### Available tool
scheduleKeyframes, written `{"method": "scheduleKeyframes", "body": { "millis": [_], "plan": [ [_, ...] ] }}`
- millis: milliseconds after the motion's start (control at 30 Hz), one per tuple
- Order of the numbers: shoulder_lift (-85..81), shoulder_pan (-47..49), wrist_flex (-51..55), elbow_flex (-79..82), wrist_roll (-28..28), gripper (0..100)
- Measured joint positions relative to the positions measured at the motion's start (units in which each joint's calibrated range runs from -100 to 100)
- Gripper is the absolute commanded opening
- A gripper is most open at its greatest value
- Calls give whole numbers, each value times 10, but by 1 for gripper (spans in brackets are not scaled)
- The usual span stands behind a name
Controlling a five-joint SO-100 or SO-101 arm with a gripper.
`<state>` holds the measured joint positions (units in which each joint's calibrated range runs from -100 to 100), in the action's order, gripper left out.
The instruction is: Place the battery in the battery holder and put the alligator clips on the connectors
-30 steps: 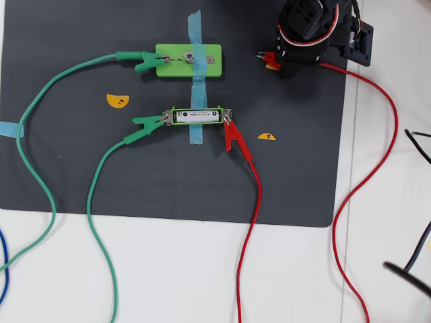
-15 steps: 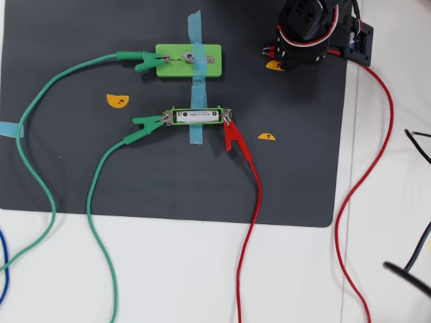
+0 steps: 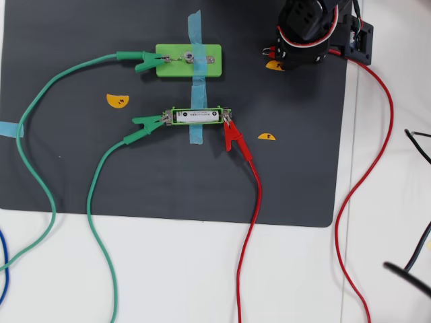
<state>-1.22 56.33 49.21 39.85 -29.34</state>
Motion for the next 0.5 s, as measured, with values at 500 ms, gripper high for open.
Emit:
{"method": "scheduleKeyframes", "body": {
  "millis": [500],
  "plan": [
    [3,-30,0,0,16,13]
  ]
}}
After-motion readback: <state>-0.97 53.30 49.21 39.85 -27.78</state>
